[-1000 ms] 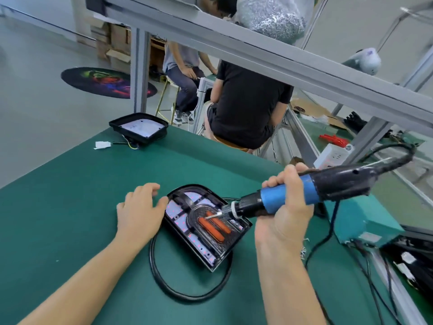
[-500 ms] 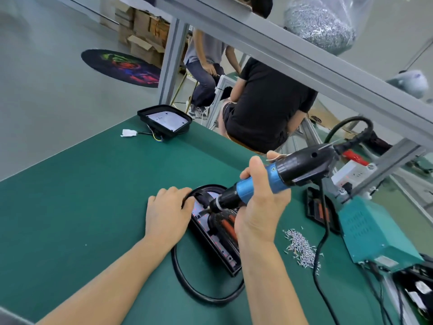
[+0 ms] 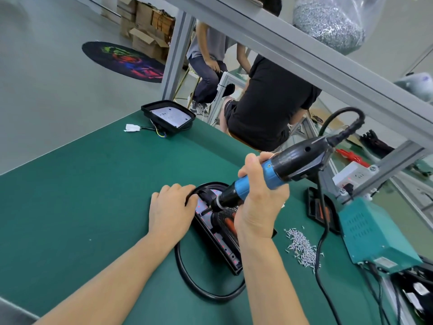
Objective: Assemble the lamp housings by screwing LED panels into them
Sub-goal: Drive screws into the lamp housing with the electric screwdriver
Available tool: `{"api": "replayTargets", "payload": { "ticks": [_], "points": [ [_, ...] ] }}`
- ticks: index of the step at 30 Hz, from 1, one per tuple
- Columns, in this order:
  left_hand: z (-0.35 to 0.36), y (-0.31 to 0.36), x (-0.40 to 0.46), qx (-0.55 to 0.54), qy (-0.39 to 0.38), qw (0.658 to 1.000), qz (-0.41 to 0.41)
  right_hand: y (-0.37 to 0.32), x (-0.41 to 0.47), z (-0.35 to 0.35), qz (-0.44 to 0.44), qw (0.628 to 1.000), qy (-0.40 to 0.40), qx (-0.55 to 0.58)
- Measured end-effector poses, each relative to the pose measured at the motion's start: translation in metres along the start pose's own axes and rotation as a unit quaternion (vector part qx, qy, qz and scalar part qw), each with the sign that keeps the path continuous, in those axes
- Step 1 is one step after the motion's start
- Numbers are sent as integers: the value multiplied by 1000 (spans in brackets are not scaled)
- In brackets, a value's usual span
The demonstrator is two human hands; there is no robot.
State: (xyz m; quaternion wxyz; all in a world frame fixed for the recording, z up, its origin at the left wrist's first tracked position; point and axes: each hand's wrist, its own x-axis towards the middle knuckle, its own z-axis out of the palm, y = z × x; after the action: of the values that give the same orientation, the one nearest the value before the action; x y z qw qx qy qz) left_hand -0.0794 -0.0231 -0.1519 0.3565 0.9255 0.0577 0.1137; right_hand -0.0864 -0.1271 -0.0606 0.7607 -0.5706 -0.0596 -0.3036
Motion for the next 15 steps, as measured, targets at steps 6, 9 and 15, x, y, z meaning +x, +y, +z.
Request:
{"api": "replayTargets", "payload": {
  "ticks": [6, 9, 15],
  "points": [
    [1, -1, 0, -2, 2, 1000, 4, 0, 0, -3, -9, 1000, -14, -23],
    [0, -1, 0, 1, 4, 1000, 6, -1, 0, -3, -5, 1000, -19, -17],
    [0, -1, 0, -1, 10, 1000, 8, 0, -1, -5, -17, 1000, -12, -10]
  ]
}}
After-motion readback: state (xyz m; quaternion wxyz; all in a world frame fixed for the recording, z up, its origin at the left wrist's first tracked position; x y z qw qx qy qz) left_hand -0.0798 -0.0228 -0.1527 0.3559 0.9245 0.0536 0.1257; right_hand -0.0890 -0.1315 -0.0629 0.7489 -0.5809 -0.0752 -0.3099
